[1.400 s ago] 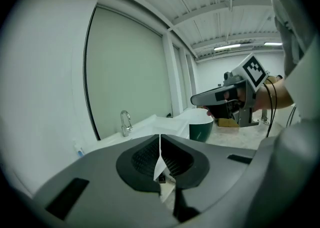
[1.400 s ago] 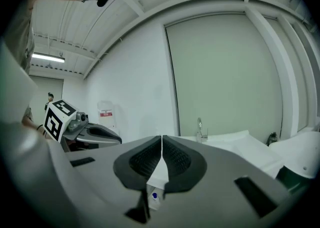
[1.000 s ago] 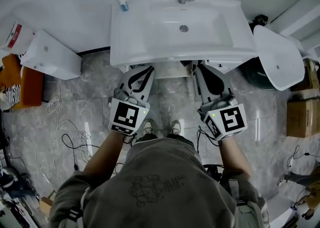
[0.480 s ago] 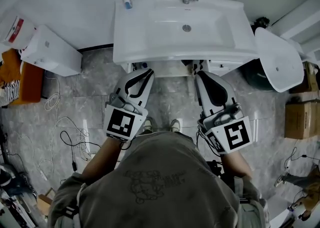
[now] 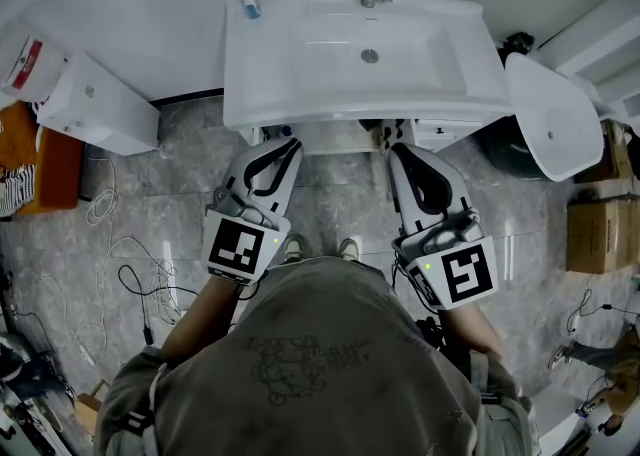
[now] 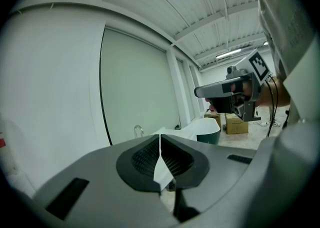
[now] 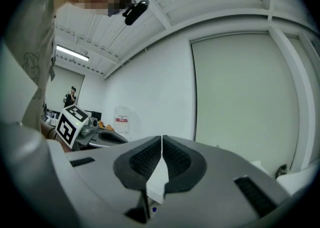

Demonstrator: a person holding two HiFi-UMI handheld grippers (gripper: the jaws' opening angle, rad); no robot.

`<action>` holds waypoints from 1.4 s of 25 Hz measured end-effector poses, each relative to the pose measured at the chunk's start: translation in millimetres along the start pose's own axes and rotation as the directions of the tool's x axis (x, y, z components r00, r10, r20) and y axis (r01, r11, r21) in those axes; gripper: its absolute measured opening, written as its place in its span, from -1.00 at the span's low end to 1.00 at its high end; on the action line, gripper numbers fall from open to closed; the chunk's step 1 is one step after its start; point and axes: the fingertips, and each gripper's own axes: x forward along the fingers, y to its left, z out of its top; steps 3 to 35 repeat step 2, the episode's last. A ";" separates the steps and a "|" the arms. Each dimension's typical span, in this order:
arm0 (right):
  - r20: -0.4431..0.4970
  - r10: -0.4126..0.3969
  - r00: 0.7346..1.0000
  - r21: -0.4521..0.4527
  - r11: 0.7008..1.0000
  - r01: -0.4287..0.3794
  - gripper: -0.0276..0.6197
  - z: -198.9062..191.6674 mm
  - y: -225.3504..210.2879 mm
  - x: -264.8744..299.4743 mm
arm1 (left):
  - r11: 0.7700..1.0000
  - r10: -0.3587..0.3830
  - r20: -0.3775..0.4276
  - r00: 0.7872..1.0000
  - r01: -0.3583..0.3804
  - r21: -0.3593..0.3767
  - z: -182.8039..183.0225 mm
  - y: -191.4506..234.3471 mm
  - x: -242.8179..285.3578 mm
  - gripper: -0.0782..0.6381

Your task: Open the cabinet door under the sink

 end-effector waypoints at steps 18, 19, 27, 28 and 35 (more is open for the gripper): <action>0.021 0.003 1.000 -0.058 0.998 -0.002 -0.82 6.8 3.9 1.9 | 1.000 0.000 -0.001 1.000 0.000 0.001 0.6 2.5 1.1 -0.72; 0.021 0.003 1.000 -0.058 0.998 -0.002 -0.82 6.8 3.9 1.9 | 1.000 0.000 -0.001 1.000 0.000 0.001 0.6 2.5 1.1 -0.72; 0.021 0.003 1.000 -0.058 0.998 -0.002 -0.82 6.8 3.9 1.9 | 1.000 0.000 -0.001 1.000 0.000 0.001 0.6 2.5 1.1 -0.72; 0.021 0.003 1.000 -0.058 0.998 -0.002 -0.82 6.8 3.9 1.9 | 1.000 0.000 -0.001 1.000 0.000 0.001 0.6 2.5 1.1 -0.72; 0.021 0.003 1.000 -0.058 0.998 -0.002 -0.82 6.8 3.9 1.9 | 1.000 0.000 -0.001 1.000 0.000 0.001 0.6 2.5 1.1 -0.72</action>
